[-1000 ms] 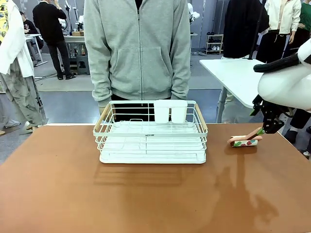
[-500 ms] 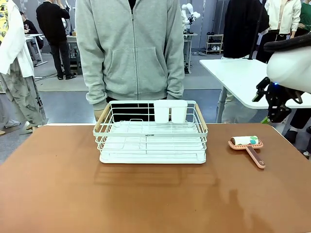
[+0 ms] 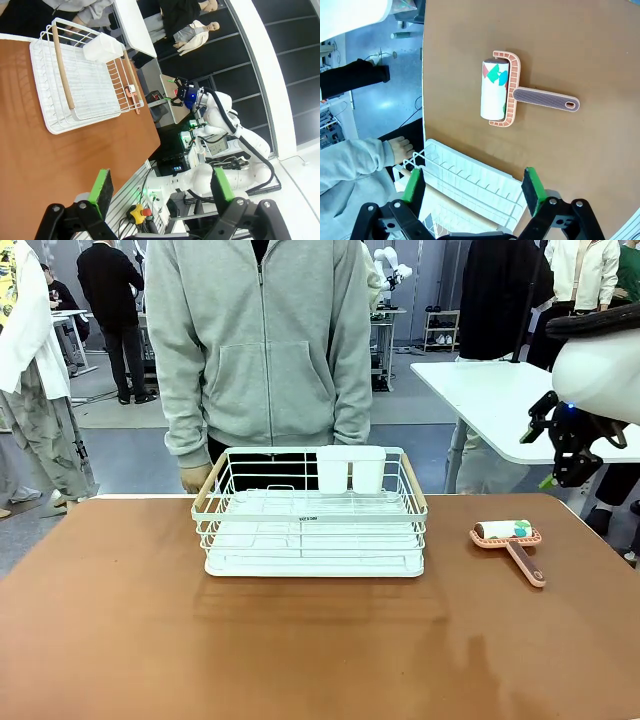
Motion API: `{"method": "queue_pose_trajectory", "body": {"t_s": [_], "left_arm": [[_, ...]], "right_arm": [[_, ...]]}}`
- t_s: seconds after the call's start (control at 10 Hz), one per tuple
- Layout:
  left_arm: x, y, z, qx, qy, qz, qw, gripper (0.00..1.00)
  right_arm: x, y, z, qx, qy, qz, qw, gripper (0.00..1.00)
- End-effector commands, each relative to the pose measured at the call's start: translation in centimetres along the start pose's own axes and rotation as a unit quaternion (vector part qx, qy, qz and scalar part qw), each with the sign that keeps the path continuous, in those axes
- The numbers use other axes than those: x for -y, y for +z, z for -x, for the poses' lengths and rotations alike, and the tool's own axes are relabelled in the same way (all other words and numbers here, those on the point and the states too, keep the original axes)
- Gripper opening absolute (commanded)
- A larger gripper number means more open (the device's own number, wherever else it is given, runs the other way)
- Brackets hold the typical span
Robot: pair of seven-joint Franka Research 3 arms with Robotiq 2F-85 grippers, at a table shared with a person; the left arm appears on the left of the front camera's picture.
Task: Clean the table.
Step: Place the Lint Roller down when the Dish drying rack is positioned in the middle of the table.
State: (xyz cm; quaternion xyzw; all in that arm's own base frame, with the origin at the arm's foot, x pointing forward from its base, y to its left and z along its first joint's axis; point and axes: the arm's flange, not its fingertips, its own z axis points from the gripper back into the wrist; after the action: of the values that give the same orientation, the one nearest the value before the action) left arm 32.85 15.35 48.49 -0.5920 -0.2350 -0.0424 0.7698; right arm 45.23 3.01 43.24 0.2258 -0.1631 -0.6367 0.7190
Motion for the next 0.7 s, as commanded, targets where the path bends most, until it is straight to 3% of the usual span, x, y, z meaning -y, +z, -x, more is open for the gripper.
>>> {"method": "queue_pose_trajectory", "body": {"t_s": [0.0, 0.6], "left_arm": [[0.19, 0.16, 0.07, 0.005, -0.007, 0.012, 1.000, 1.00], [0.19, 0.16, 0.07, 0.005, -0.007, 0.012, 1.000, 1.00]], "right_arm": [[-0.01, 0.05, 0.15, -0.001, -0.002, -0.001, 1.000, 1.00], [-0.01, 0.05, 0.15, -0.001, -0.002, -0.001, 1.000, 1.00]]}}
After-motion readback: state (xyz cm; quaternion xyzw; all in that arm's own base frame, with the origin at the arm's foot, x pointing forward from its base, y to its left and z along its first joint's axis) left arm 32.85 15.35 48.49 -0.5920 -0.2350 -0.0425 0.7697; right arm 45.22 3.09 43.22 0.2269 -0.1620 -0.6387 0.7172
